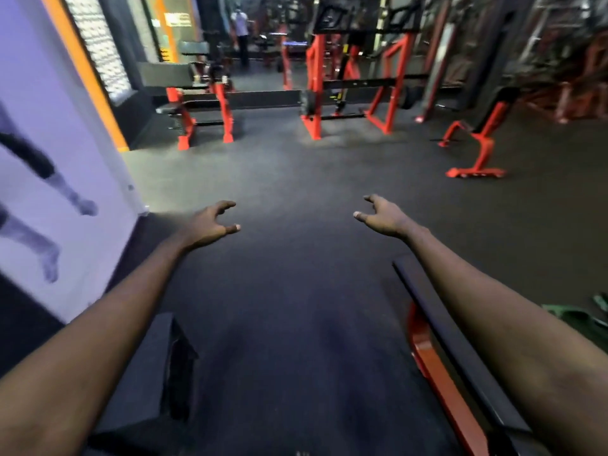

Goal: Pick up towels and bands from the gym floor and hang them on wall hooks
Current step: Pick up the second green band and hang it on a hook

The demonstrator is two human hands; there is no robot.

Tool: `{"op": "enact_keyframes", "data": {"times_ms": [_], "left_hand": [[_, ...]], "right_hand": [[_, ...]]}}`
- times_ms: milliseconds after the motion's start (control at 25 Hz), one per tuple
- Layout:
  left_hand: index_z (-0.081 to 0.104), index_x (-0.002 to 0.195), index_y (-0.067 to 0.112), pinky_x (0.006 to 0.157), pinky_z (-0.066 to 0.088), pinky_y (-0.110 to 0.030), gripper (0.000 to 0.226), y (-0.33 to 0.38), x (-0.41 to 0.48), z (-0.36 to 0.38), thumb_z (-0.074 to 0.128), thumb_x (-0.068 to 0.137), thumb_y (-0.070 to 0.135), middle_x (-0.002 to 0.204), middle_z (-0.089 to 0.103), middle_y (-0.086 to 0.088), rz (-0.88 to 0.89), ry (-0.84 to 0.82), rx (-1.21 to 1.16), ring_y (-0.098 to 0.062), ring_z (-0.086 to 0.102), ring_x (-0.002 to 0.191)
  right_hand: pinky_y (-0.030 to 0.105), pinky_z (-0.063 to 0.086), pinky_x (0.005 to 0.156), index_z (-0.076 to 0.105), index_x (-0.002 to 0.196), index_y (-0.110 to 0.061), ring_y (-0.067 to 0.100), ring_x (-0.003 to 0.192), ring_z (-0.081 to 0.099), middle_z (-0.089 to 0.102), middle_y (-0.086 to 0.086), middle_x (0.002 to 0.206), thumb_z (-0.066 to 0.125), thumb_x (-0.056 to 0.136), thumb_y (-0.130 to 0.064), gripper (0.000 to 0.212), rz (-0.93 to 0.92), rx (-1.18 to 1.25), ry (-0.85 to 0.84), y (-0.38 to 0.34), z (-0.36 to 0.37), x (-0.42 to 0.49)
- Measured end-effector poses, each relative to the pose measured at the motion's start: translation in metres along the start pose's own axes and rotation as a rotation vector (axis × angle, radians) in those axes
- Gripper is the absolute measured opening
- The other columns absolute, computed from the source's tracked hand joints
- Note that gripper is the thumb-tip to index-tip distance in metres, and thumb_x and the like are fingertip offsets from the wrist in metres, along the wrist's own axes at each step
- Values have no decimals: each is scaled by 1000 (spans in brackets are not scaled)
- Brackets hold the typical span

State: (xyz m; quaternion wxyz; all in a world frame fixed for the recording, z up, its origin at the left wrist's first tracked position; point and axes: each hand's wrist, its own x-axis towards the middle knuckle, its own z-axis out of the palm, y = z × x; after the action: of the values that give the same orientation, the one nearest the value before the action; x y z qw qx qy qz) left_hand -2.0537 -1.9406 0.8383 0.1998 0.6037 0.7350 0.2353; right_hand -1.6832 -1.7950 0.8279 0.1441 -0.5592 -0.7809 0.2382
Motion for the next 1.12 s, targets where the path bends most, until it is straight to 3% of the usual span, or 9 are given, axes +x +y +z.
{"op": "enact_keyframes", "data": {"times_ms": [160, 280, 520, 800, 1120], "left_hand": [[46, 142, 32, 104, 38, -32, 68, 27, 128, 36, 73, 82, 17, 146, 49, -11, 85, -123, 18, -22, 47, 134], [45, 145, 24, 96, 34, -26, 66, 63, 213, 64, 68, 86, 7, 148, 45, -12, 129, -205, 5, -25, 40, 139], [40, 148, 21, 112, 30, -36, 65, 136, 373, 118, 69, 90, 22, 151, 41, -11, 257, -331, -28, -23, 36, 142], [43, 146, 22, 108, 34, -32, 64, 208, 558, 203, 69, 89, 31, 148, 47, -6, 451, -456, 27, -19, 42, 138], [46, 144, 23, 106, 35, -28, 62, 335, 736, 303, 70, 88, 27, 145, 51, -3, 697, -644, 47, -17, 46, 135]], "right_hand": [[35, 33, 111, 37, 149, -10, 29, 141, 40, 40, 13, 154, 58, 94, -46, 69, 156, 0, 82, 71, -31, 64], [35, 33, 111, 37, 149, -11, 29, 141, 39, 39, 11, 154, 58, 94, -45, 68, 288, 50, 117, 115, -56, 104], [34, 32, 111, 38, 148, -10, 29, 141, 40, 41, 12, 153, 58, 95, -43, 66, 435, 74, 202, 182, -93, 181], [33, 35, 109, 39, 147, -9, 30, 138, 43, 44, 12, 151, 60, 94, -40, 65, 668, 47, 281, 266, -118, 266], [32, 37, 105, 42, 144, -6, 31, 135, 46, 48, 16, 147, 61, 94, -34, 61, 955, 74, 433, 354, -165, 340]]}}
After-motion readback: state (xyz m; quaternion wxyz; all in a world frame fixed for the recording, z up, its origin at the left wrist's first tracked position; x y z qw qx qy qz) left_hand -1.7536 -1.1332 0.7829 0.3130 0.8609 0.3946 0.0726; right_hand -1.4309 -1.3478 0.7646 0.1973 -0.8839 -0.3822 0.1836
